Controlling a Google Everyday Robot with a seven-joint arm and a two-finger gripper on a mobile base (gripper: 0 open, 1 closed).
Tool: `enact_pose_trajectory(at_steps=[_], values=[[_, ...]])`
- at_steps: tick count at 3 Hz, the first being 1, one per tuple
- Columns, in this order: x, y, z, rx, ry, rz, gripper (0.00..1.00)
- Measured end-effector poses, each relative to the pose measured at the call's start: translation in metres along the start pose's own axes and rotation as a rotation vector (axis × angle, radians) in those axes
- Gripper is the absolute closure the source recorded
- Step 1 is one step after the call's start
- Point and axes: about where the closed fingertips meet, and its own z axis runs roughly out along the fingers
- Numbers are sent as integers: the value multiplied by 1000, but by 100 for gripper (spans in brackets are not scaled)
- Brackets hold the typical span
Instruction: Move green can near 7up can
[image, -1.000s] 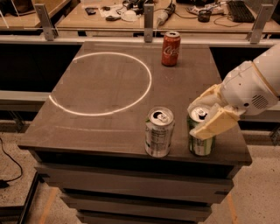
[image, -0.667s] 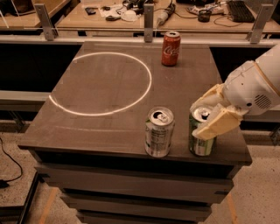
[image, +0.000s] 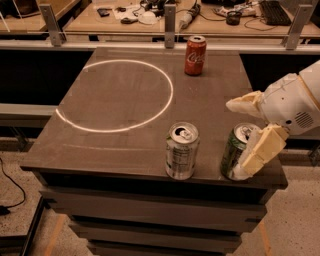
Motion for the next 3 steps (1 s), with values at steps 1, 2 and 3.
enact_pose_trajectory(at_steps=[1, 2, 3], values=[[6, -5, -9, 8, -72, 4, 0], [13, -11, -27, 30, -137, -15, 0], [23, -13, -50, 57, -181, -32, 0]])
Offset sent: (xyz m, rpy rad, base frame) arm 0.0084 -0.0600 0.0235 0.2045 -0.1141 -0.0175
